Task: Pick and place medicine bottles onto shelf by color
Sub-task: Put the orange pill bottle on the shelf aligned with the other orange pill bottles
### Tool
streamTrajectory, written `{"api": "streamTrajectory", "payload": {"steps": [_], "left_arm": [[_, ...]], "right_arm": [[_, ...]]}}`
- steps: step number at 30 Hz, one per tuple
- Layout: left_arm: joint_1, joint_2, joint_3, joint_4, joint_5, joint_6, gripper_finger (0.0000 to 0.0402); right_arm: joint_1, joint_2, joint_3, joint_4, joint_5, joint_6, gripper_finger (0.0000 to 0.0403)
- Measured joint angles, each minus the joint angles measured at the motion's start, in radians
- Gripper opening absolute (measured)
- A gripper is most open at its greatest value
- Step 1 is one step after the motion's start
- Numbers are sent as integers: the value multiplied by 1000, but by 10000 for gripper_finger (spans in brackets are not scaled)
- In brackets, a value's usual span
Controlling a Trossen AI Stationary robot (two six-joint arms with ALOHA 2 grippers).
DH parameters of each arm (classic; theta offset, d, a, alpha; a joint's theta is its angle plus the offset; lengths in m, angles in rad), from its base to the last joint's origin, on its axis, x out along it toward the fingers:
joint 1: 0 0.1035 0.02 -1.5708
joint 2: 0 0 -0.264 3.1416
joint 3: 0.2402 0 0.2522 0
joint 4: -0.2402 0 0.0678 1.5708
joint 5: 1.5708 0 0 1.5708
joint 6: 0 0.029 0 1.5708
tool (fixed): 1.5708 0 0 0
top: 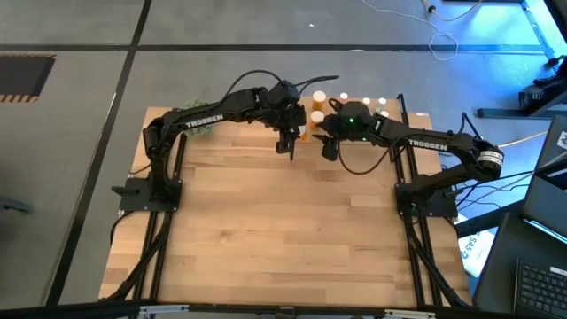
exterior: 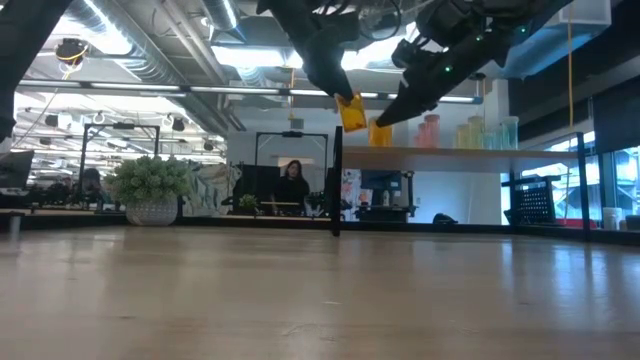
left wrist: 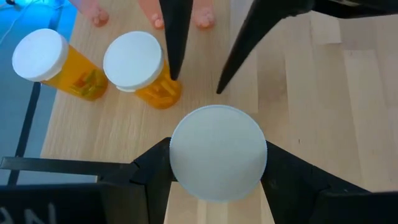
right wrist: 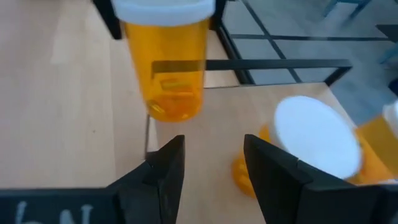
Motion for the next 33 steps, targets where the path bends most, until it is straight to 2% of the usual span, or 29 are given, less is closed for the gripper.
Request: {"api": "streamTrajectory", "payload": {"steps": [5,16,29,33], "left_arm": [[0,0,0,0,0,0,196],[0,0,0,7,0,0,196],[15,8,1,45,-1,9,196],[23,8,1,49,2,8,196]], "right_arm": [[-1,0,0,0,78,-4,168],[-1,-10,0,8,70,-1,168],[1,-167,1,-27,56,41,168],[1,-201,1,-28,18,78,168]]}}
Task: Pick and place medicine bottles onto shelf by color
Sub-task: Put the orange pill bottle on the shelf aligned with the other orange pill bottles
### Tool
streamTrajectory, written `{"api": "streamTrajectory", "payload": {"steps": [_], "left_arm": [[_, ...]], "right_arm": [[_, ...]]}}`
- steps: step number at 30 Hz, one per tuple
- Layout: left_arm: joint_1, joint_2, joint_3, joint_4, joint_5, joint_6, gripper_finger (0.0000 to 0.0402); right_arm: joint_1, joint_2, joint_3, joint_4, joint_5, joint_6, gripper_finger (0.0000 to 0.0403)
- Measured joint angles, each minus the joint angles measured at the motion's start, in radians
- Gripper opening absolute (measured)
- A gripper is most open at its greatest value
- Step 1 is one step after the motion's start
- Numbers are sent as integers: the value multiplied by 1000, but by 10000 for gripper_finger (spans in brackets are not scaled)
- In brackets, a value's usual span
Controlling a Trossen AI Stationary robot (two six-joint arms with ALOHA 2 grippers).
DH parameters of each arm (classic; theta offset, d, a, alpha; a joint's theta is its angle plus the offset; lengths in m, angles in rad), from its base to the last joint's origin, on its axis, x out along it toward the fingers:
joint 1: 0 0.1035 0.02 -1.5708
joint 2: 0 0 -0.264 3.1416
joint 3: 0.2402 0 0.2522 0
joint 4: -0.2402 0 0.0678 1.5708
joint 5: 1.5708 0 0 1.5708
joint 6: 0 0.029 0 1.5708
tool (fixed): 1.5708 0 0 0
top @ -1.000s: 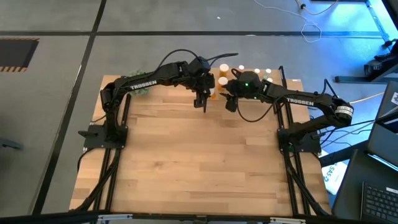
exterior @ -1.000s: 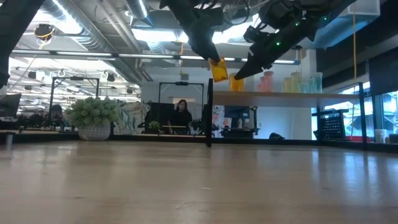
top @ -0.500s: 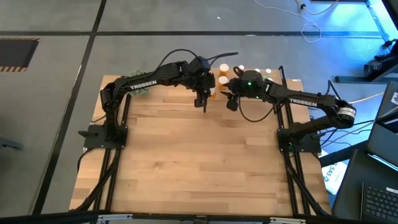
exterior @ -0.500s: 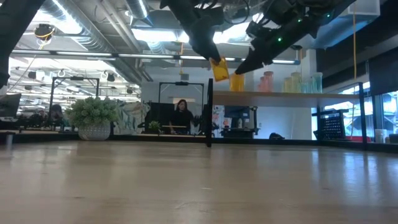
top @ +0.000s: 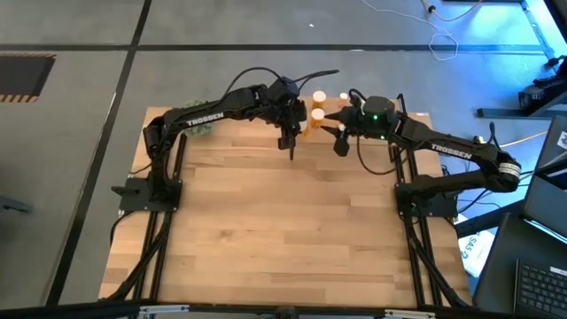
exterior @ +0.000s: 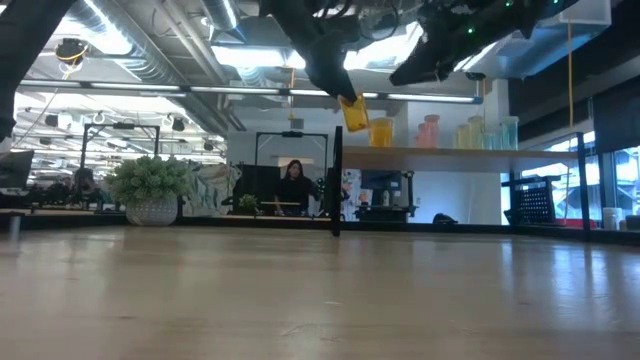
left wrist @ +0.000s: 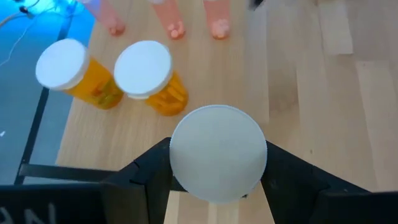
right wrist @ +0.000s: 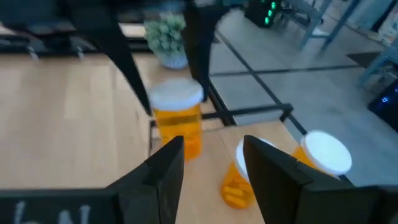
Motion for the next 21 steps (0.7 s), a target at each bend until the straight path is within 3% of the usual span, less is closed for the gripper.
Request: {"api": "streamTrajectory", "payload": {"steps": [10,21], "left_arm": [[5,0,0,1,26,-4,196],[5,0,0,13,26,-3,196]], "right_arm": [[0,-11,0,-2,-132,8,168],[1,-11,0,17,-135,70,168]]}}
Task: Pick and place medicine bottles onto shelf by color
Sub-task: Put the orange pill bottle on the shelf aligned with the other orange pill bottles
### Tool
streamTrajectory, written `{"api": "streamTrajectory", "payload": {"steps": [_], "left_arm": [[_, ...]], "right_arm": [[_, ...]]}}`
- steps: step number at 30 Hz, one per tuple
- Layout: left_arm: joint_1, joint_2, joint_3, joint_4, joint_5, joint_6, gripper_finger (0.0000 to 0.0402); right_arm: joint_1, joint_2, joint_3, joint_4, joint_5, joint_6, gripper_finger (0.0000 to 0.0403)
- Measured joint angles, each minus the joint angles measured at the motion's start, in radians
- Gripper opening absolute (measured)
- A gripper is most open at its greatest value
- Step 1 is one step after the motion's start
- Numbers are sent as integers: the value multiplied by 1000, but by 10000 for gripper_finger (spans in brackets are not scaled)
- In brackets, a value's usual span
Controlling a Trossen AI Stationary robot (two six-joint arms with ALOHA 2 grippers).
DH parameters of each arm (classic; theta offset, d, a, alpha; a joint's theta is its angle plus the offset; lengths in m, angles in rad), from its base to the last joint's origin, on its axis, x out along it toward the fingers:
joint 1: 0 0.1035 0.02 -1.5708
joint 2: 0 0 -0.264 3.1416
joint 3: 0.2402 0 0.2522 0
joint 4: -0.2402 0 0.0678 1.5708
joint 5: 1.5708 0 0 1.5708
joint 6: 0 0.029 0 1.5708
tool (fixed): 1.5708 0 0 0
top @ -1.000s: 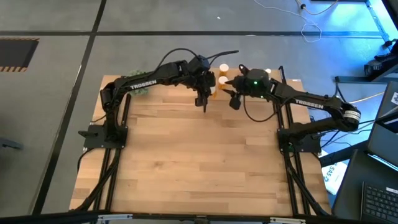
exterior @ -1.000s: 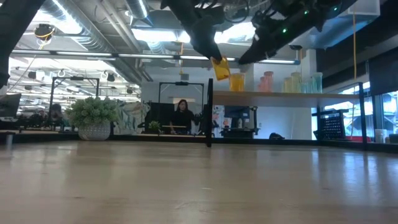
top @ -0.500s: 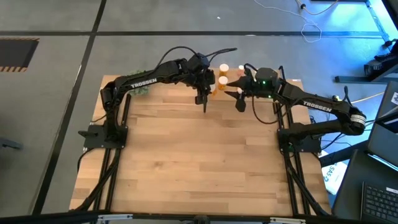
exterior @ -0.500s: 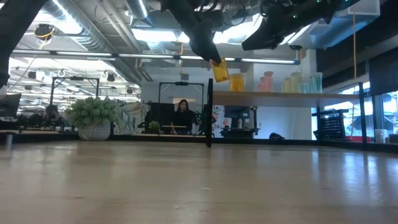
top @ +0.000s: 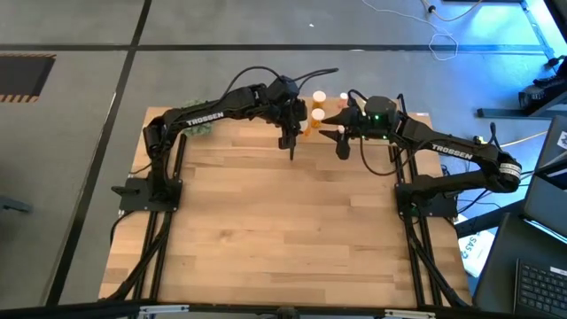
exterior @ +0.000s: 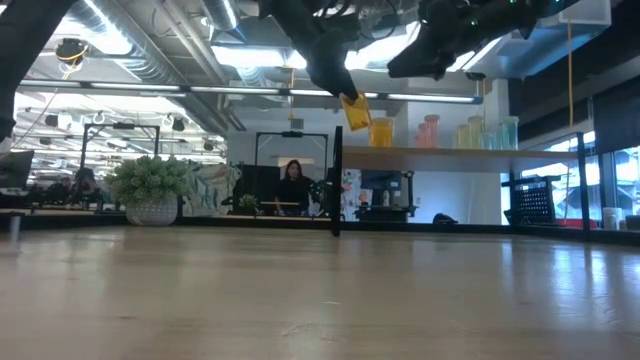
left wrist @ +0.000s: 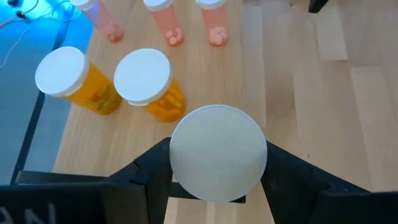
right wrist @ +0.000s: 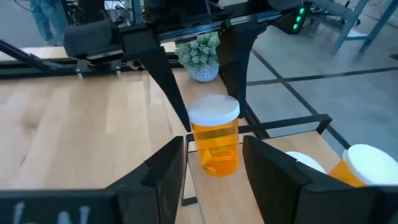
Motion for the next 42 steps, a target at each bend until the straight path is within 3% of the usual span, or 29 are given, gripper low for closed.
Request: {"api": "streamTrajectory", "payload": {"steps": [9,29,42], "left_arm": [[-2,0,0,-1,0,3,196],[-2,1,0,-1,-1,2,196],[-2,1,0,-1,-1,2,196]], "right_arm": [[0,0,0,2,-7,88,168],[6,3,0,11,-7,96,146],[7,11,0,21,17,58,248]]}}
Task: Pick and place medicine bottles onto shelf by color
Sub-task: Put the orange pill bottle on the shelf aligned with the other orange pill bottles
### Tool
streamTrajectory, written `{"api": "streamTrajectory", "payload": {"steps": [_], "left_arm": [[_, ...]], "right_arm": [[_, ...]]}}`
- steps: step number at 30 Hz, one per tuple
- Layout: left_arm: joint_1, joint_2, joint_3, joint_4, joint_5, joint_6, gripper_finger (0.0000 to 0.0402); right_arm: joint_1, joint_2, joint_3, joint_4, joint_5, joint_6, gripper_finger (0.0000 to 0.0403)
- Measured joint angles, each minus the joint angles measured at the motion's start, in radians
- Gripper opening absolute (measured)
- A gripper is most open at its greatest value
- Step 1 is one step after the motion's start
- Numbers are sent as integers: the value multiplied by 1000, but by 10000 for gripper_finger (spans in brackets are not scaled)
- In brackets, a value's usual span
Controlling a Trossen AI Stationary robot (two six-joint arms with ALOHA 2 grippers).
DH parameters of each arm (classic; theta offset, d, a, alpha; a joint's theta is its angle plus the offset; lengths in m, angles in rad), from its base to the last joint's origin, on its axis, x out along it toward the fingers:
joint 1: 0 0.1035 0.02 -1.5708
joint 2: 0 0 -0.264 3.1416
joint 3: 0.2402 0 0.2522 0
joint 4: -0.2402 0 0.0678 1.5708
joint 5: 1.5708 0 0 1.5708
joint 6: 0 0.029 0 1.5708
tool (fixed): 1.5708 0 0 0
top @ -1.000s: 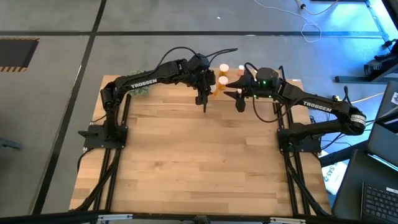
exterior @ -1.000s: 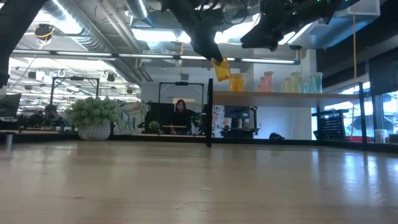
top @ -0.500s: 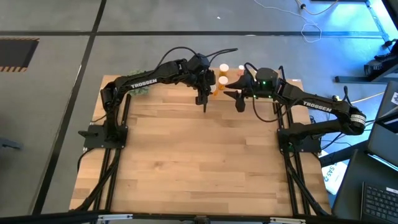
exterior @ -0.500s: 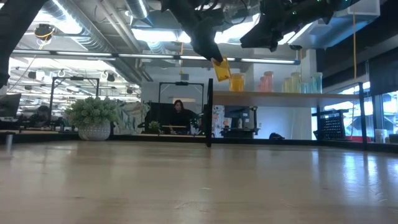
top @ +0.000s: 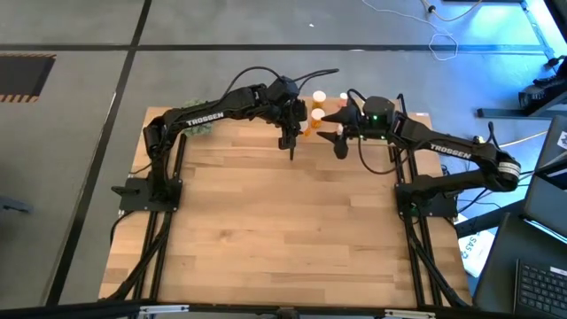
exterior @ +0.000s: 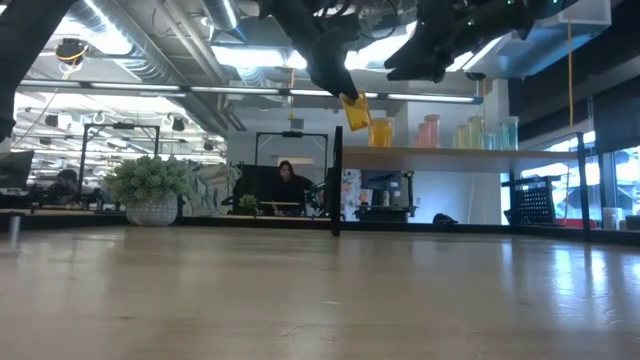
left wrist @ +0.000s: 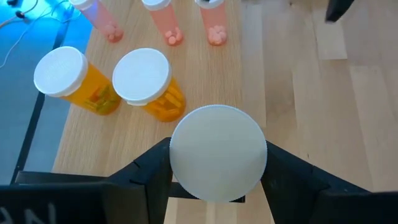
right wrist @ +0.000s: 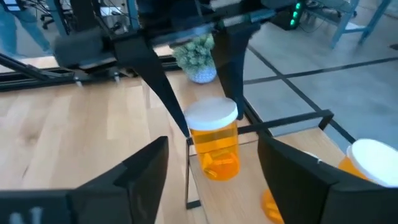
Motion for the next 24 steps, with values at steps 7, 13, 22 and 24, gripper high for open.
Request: {"api": "streamTrajectory", "payload": {"steps": [7,13,22,24], "left_arm": [[-12,-1,0,0,1,0,196],[-28,-6,0,3,3,1,196],[-33,-6,0,17,52,-4,196],[-34,-6,0,20,54,-5,196]], "right_arm": [[0,66,0,-4,-25,-43,264],[0,122,0,3,-25,-74,265],[0,190,0,43,-26,-76,265],[0,202,0,46,-26,-78,265]]}}
